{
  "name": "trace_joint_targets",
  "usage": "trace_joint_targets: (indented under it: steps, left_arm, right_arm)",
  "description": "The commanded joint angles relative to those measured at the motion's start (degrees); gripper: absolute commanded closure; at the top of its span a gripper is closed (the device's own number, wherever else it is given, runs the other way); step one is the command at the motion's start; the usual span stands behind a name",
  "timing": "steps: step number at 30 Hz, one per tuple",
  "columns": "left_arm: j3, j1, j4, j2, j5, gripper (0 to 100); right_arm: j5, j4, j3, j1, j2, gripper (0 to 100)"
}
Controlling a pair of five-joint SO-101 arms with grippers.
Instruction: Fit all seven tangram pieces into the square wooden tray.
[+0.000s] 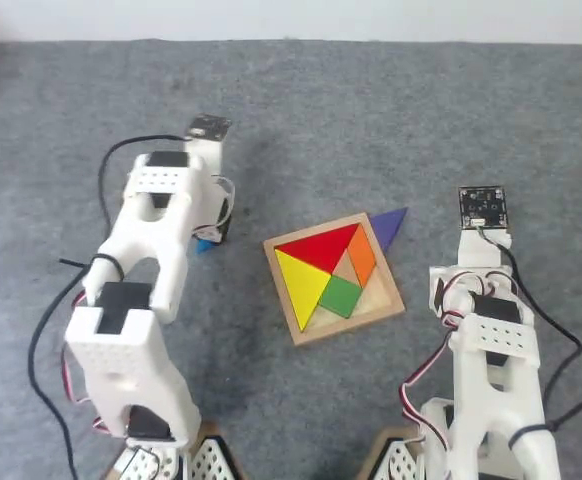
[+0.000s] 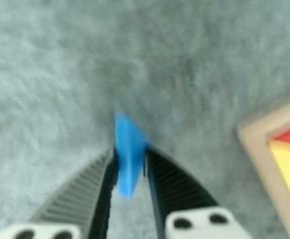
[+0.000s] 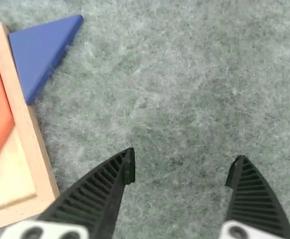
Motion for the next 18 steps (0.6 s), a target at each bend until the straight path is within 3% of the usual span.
trace_joint_targets:
  steps: [1, 18]
  left_arm:
    - [-0.66, 3.69, 0.79, 0.26, -0.62, 97]
    - [2.07, 10.55, 0.79, 0.88, -0.88, 98]
  right_arm:
    - [0.0, -0.66, -0.53, -0.4, -1.89, 69.2]
    - [0.0, -0.66, -0.53, -0.31, -1.89, 69.2]
